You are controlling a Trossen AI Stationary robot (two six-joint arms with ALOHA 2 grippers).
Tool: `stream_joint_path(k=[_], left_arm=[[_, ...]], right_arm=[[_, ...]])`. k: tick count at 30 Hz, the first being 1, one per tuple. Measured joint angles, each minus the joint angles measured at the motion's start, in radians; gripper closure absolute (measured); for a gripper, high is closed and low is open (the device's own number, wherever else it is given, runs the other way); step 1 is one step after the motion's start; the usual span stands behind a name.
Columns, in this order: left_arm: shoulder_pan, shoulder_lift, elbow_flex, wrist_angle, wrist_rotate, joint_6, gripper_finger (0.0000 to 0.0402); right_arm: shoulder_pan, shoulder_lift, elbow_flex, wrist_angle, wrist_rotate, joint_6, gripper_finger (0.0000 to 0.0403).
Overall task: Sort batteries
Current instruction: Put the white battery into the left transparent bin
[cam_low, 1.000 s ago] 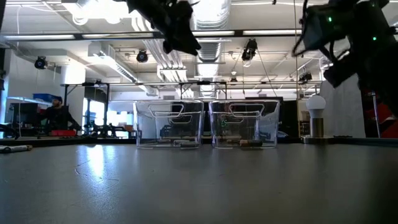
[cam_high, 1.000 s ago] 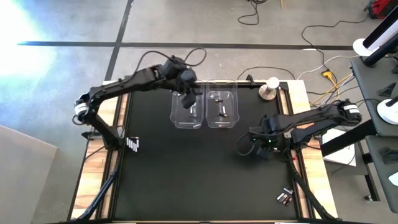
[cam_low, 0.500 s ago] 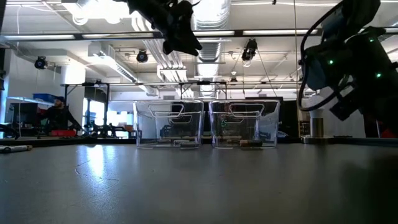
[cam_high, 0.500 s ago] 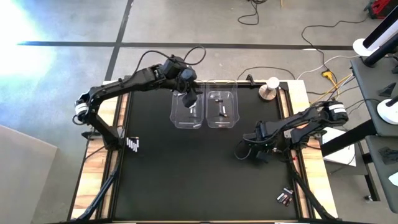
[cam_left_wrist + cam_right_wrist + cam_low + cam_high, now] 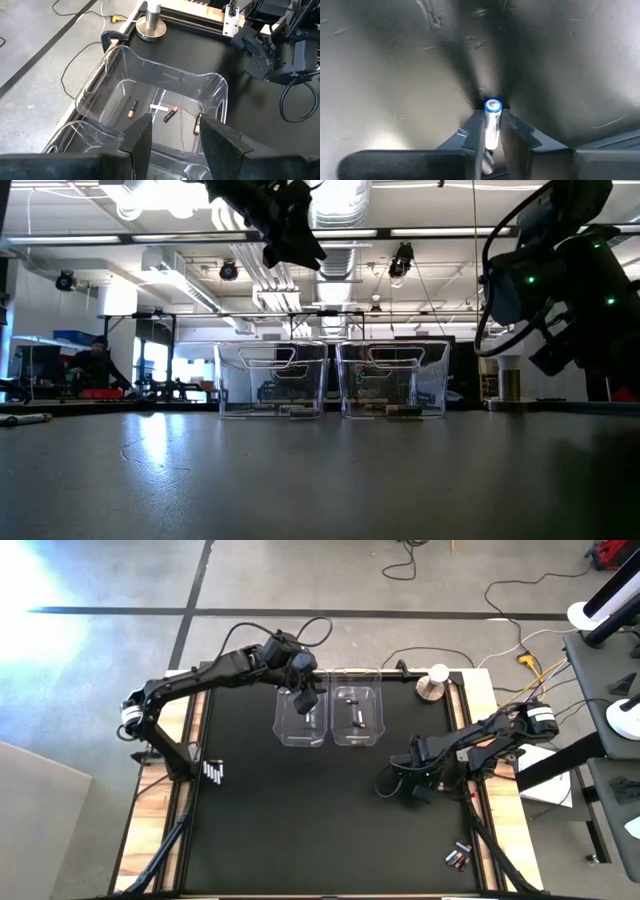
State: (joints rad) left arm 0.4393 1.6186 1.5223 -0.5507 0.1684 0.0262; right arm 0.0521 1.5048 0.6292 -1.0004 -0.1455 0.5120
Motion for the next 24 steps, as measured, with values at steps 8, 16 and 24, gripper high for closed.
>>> stream_joint_path(k=[8, 16, 24], left_arm=[[-0.002, -0.045, 0.000, 0.038, 0.015, -0.001, 0.0257], [-0.002, -0.150, 0.000, 0.065, 0.033, -0.003, 0.0257], [-0.002, -0.249, -0.001, 0.167, 0.086, -0.009, 0.0257]], right_arm=[[0.000, -0.030, 0.027, -0.018, 0.012, 0.001, 0.0374], [-0.026, -0.189, 0.209, -0.171, 0.168, 0.073, 0.0377], [-0.131, -0.320, 0.506, -0.209, 0.405, 0.078, 0.0378]])
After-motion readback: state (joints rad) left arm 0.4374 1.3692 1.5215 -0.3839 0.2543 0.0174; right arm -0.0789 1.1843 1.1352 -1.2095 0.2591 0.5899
